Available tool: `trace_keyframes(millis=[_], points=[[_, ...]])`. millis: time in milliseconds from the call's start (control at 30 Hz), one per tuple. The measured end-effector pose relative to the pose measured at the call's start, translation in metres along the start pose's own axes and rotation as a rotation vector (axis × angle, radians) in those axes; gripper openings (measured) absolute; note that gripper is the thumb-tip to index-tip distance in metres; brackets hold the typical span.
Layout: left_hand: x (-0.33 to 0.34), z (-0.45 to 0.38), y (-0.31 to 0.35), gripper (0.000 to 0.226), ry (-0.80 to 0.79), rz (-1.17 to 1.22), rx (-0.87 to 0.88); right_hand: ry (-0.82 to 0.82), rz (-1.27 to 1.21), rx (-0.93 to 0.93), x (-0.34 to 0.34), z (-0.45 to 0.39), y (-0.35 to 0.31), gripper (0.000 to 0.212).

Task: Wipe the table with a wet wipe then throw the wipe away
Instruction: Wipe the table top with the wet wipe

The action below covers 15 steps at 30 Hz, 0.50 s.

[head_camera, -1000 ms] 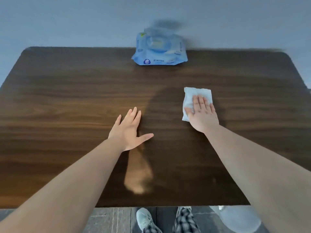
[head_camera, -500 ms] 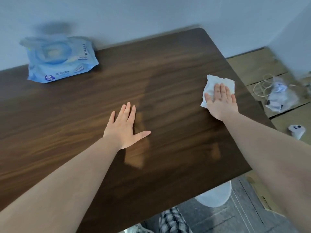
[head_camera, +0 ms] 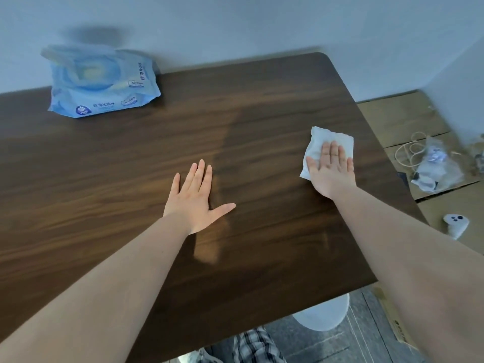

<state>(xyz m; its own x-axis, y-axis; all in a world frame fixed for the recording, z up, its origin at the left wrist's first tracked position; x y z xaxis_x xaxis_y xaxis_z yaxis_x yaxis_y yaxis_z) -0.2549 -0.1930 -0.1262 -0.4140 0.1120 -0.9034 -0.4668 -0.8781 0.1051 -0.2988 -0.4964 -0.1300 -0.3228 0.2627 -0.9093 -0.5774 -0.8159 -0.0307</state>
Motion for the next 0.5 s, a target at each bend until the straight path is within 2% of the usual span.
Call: trace_keyframes(millis=[200,500], points=[[0.005,0.04,-0.04,0.093,-0.011,0.074,-0.011,-0.005,0.052,-0.217,0.017,0.031,-0.109,0.065],[0.038,0.171,-0.222,0.095,0.105,0.209,-0.461,-0.061,0.165,-0.694,0.07,0.122,-0.349,0.064]])
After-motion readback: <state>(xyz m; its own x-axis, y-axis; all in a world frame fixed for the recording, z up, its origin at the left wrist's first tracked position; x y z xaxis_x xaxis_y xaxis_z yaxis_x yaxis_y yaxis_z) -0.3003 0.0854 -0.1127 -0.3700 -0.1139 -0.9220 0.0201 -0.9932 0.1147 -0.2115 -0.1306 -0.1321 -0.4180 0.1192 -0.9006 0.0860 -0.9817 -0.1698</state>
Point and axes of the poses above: each hand's wrist, its own z-axis away from the middle knuckle, its own x-axis out of the palm, y = z × x, the point moved 2 cm from there along -z, towards the middle knuckle
